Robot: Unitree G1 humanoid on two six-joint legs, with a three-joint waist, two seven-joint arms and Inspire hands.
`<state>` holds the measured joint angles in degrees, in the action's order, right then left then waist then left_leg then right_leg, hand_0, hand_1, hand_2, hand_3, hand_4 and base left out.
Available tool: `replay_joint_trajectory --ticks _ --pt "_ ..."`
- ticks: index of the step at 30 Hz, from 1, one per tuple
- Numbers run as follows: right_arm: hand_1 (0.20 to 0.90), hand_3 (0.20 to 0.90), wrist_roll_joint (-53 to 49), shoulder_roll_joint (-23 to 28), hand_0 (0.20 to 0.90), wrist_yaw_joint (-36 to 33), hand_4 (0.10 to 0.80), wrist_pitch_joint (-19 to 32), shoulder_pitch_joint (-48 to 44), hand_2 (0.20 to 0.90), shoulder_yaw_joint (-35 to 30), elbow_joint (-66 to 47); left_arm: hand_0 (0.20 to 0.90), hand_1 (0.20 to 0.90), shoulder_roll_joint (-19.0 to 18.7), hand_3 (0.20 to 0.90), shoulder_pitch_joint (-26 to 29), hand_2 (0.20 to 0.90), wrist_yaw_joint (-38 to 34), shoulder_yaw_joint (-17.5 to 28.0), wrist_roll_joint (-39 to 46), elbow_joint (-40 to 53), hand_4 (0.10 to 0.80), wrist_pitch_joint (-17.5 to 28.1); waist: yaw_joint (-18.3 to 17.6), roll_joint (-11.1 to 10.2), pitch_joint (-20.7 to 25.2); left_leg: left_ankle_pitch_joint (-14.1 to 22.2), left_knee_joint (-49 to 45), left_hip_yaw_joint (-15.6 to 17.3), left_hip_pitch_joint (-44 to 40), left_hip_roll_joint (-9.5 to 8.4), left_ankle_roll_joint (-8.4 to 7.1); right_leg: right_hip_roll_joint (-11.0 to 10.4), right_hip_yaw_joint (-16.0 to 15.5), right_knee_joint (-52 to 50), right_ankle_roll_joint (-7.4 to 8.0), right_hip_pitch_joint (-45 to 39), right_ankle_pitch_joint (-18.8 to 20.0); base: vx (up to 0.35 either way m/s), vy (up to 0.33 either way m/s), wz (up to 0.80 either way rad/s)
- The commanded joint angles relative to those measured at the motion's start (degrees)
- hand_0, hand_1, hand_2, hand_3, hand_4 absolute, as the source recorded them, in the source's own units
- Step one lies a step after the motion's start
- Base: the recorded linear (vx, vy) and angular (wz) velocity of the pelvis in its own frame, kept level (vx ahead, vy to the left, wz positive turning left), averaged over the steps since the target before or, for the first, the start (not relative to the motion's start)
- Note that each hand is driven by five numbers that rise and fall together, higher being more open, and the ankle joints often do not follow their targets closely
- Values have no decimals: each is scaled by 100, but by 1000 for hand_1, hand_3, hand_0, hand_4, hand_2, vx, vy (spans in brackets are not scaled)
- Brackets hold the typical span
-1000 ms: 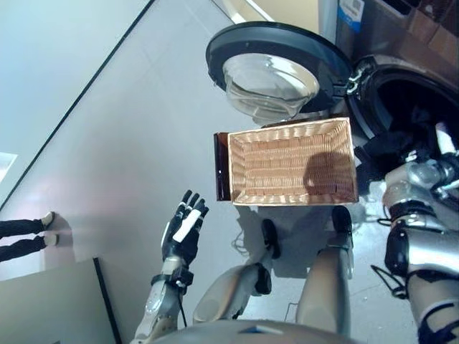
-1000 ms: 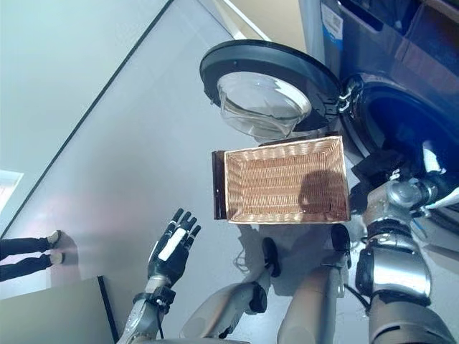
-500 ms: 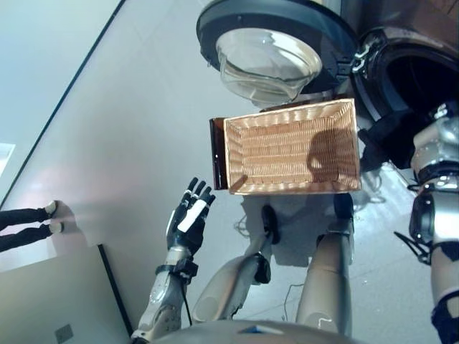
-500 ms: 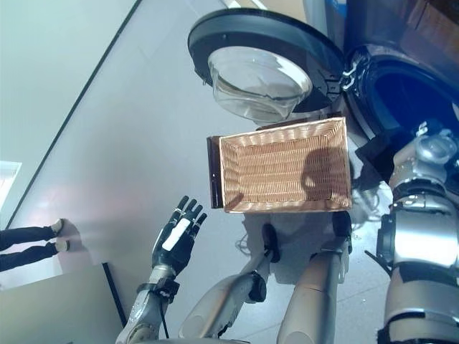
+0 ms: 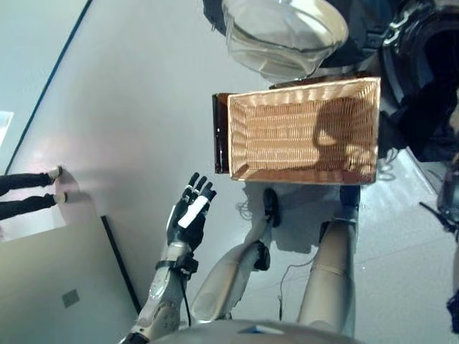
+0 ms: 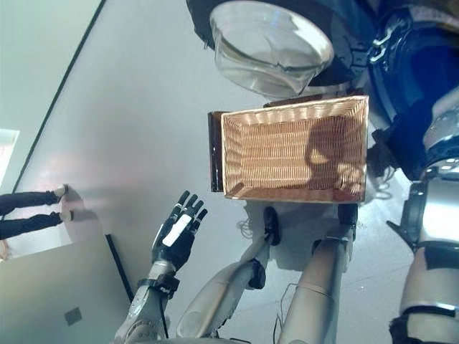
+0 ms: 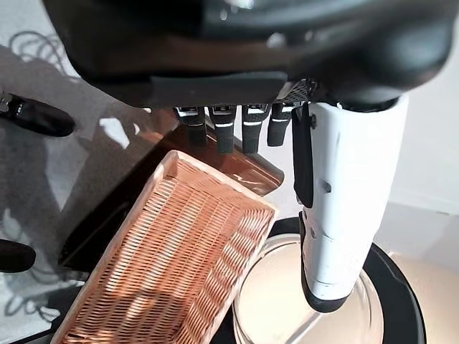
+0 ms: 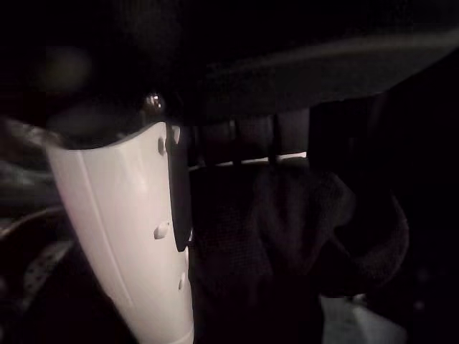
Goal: Pick up the clothes and place them into the washing machine
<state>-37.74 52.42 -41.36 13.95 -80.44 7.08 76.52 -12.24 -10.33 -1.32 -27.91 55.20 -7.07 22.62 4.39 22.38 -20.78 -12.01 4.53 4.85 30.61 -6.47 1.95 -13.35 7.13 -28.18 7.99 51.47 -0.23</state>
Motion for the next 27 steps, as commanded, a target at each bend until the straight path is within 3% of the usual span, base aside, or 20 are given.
replay_joint_trajectory --ticks 1,12,27 --pt "200 200 32 1022 200 -249 300 687 -1635 200 1180 -580 900 900 -189 900 377 900 -37 90 62 787 800 548 -131 595 -901 136 47 -97 173 294 -690 368 -170 170 -410 -112 -519 1 -26 11" --pt "200 200 20 1575 200 -598 300 839 -2318 200 1760 -723 900 900 -232 900 314 900 -80 89 107 966 800 616 -176 515 -900 100 47 -126 432 333 -766 444 -84 -224 -482 292 -721 -7 -34 4" --pt "200 200 58 1592 200 -481 300 637 -2082 200 1822 -320 900 900 -267 900 167 900 -48 154 143 1122 800 657 -147 478 -901 26 47 -55 843 385 -791 591 70 -596 -564 859 -847 -17 -20 2"
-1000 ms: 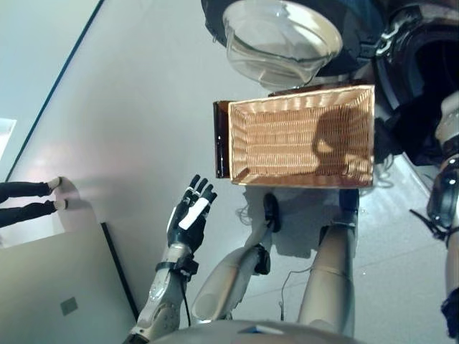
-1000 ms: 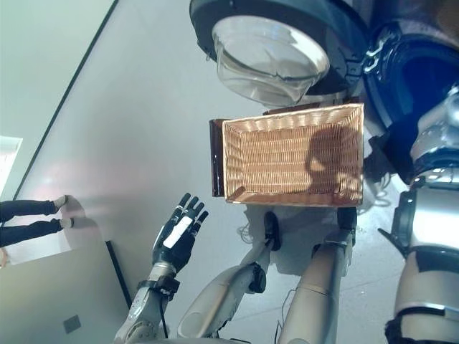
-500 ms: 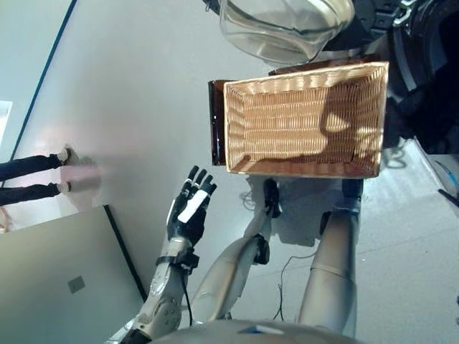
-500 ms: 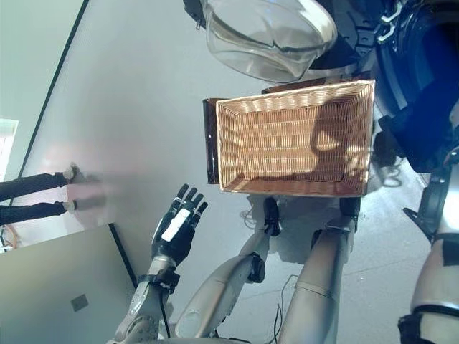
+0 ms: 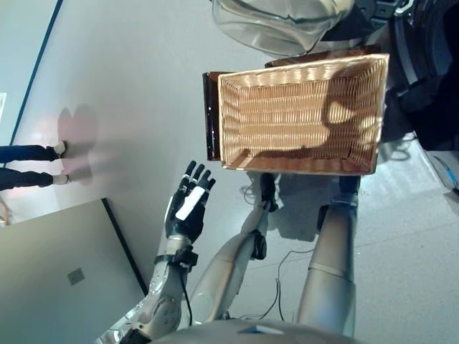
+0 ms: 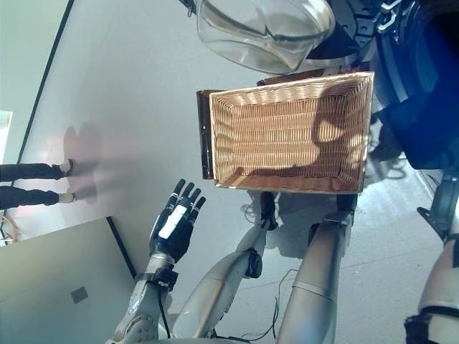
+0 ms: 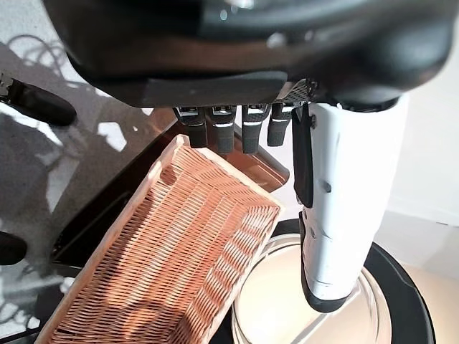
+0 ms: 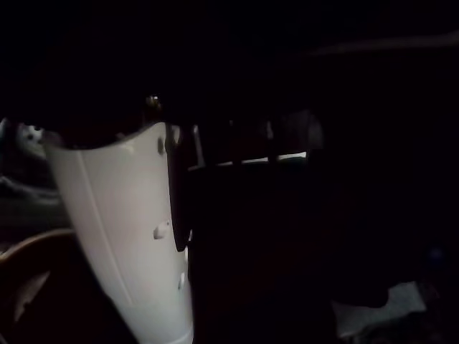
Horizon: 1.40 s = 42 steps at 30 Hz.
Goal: Pick up the clothes and place them into the washing machine
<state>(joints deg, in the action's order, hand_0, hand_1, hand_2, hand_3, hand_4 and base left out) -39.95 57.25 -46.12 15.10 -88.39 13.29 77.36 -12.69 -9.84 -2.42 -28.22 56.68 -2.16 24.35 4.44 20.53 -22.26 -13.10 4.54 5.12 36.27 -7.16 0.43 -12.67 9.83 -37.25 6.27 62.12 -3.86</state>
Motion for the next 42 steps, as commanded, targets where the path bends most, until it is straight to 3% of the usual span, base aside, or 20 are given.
replay_joint_trajectory --ticks 1,14,15,16,17,42 --pt "200 200 281 1097 200 -2 300 503 -1264 200 1197 -378 900 900 -226 900 123 900 55 186 -6 632 800 490 -146 656 -754 131 46 -72 294 455 -641 527 -195 306 -397 -180 -484 -20 -12 3" --pt "200 200 361 1015 200 99 300 421 -1079 200 1242 -156 900 900 -306 900 81 900 11 258 57 731 800 569 -67 695 -754 97 46 3 653 453 -637 602 -86 292 -401 252 -412 -19 6 0" --pt "247 247 343 1009 247 95 333 453 -1063 247 1222 -177 900 900 -301 900 73 900 4 273 51 758 800 569 -58 696 -754 91 46 19 703 451 -640 611 -63 285 -400 313 -402 -36 6 5" --pt "518 518 314 1010 518 87 527 473 -1052 518 1197 -186 900 900 -295 900 65 900 2 269 53 767 800 569 -53 699 -754 90 46 22 730 452 -643 617 -57 294 -401 332 -400 -32 3 4" --pt "900 900 316 1007 900 50 800 474 -1047 900 1177 -190 900 900 -305 900 53 900 -13 273 42 772 800 575 -34 689 -754 81 46 33 767 454 -645 631 -43 282 -403 382 -392 0 0 0" --pt "900 900 1264 1009 900 -427 800 270 -583 900 1169 -326 900 900 -445 900 76 900 17 476 54 847 800 754 103 683 -754 -26 -36 195 981 388 -552 713 237 333 -409 625 -187 -8 24 -1"
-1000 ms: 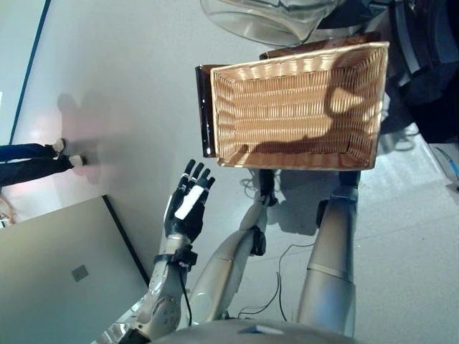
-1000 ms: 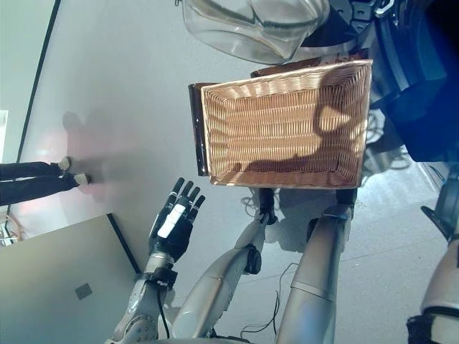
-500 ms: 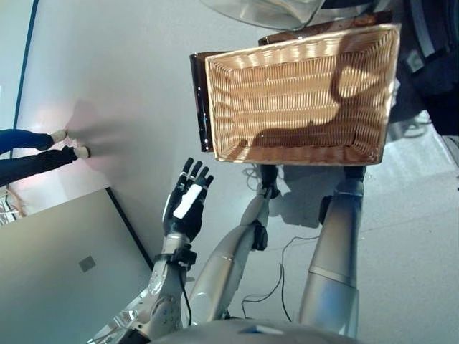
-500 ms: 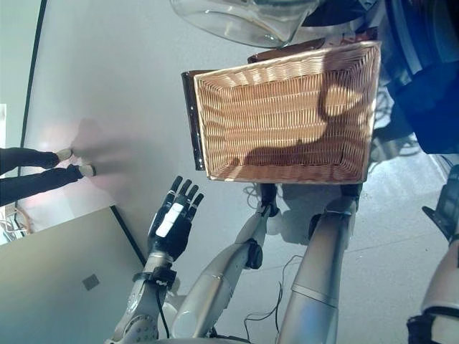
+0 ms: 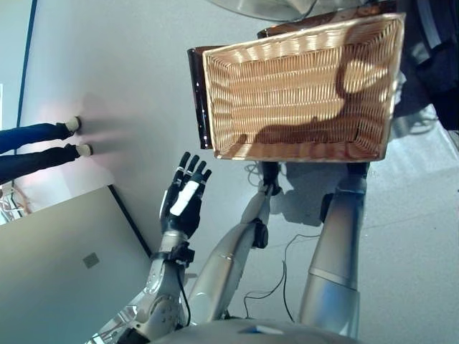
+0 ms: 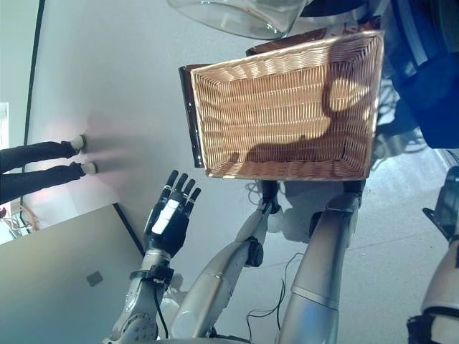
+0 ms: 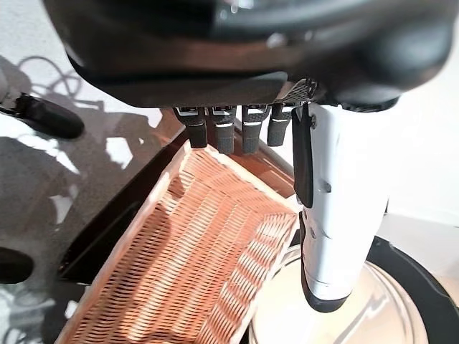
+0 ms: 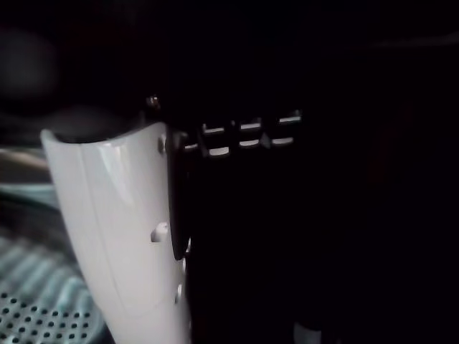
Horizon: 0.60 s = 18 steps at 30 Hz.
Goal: Pick up the clothes and place them into the washing machine
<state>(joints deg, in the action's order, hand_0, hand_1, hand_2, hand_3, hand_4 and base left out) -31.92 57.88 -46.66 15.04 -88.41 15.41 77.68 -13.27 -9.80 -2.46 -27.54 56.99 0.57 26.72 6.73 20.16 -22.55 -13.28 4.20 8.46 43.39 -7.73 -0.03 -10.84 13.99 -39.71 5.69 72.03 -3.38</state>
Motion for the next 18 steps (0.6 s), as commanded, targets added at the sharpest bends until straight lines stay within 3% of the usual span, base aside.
replay_joint_trajectory --ticks 1,7,14,18 --pt "900 900 540 947 900 -419 800 234 -601 900 985 -323 900 900 -387 900 71 900 24 399 28 567 800 518 -126 724 -724 -12 2 -135 262 447 -507 532 -182 588 -353 -379 -231 -2 32 -2" --pt "900 900 930 965 900 -581 800 -66 -705 900 1248 -143 900 900 -372 900 66 900 43 377 45 553 800 492 -120 737 -724 -17 50 -140 165 468 -507 531 -197 675 -342 -488 -202 -5 9 -1" --pt "900 900 2284 1010 900 -1247 800 -1001 -757 900 1856 122 900 900 -385 900 118 900 62 399 4 578 800 508 -103 705 -724 38 -101 -141 147 441 -469 493 -255 821 -314 -603 -43 -25 37 -7" --pt "900 900 2581 1023 900 -1226 800 -1172 -627 900 1847 106 900 900 -378 900 158 900 69 462 3 575 800 535 -90 697 -724 57 -217 -141 190 423 -452 447 -268 890 -294 -653 25 -29 45 -2"
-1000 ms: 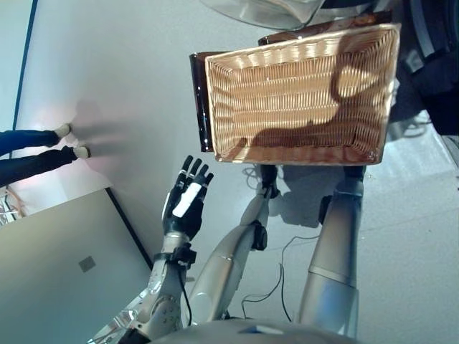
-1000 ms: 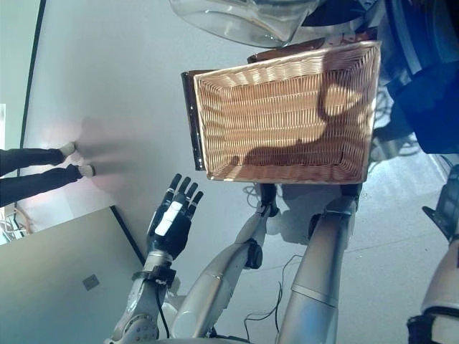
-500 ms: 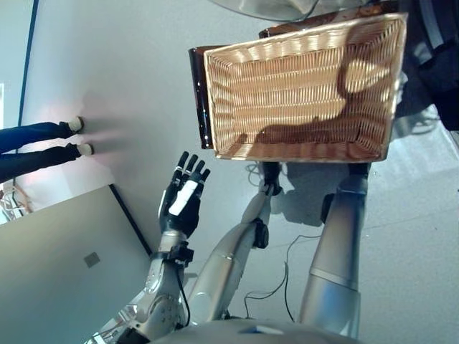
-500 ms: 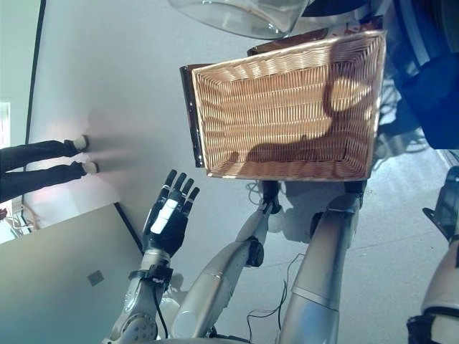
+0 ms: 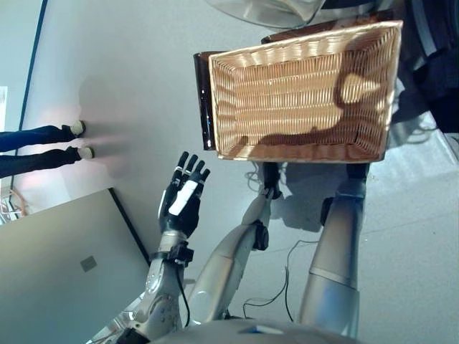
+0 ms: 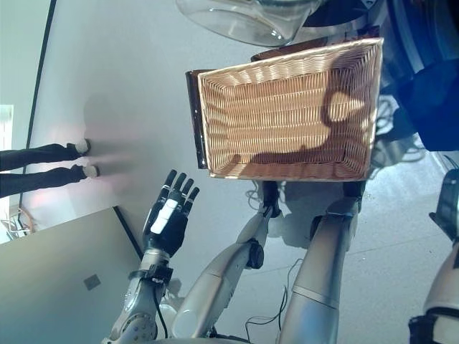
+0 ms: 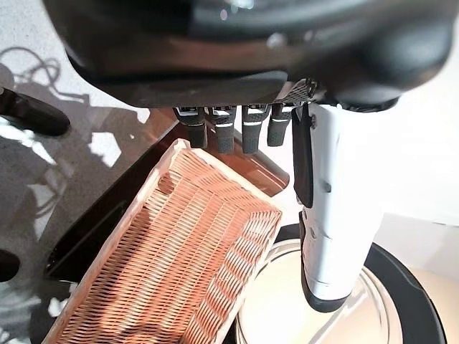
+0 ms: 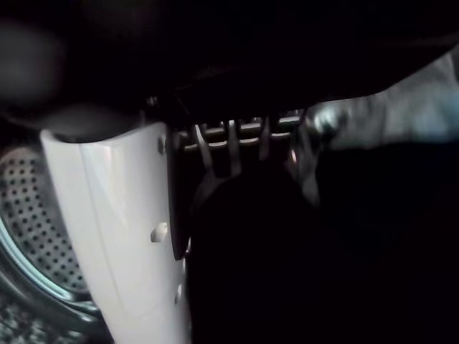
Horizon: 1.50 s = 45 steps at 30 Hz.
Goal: Pick up the clothes and place them into the washing machine
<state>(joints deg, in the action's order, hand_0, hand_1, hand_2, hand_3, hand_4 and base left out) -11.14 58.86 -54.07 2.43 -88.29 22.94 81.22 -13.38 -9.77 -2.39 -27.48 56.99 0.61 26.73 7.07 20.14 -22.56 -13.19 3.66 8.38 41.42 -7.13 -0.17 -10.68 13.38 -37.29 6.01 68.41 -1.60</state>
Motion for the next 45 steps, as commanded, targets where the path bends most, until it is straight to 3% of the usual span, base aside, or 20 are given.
replay_joint_trajectory --ticks 1,18,31,45 --pt "900 900 574 939 900 -507 800 32 -615 900 1106 -243 900 900 -357 900 151 900 68 479 17 574 800 537 -119 689 -723 53 -183 -130 393 358 -435 419 -211 667 -321 -310 -137 -22 48 -1" --pt "900 900 1265 1075 900 -911 800 -540 -738 900 1351 -344 900 900 -374 900 126 900 101 680 56 607 800 551 61 565 -617 39 -276 -180 478 306 -409 300 -229 1126 -257 -566 116 -10 53 -1" --pt "900 900 1298 967 900 -852 800 -451 -843 900 1435 -512 900 900 -412 900 86 900 171 800 124 629 800 528 155 377 -470 61 -271 -200 440 303 -385 213 -298 1627 -197 -904 329 5 43 0" --pt "900 900 825 470 900 -596 800 -188 7 900 669 -298 900 900 -454 900 90 900 228 874 148 672 800 459 151 157 -419 392 -873 -168 470 252 -309 133 -318 1871 -173 -1306 427 0 30 0"
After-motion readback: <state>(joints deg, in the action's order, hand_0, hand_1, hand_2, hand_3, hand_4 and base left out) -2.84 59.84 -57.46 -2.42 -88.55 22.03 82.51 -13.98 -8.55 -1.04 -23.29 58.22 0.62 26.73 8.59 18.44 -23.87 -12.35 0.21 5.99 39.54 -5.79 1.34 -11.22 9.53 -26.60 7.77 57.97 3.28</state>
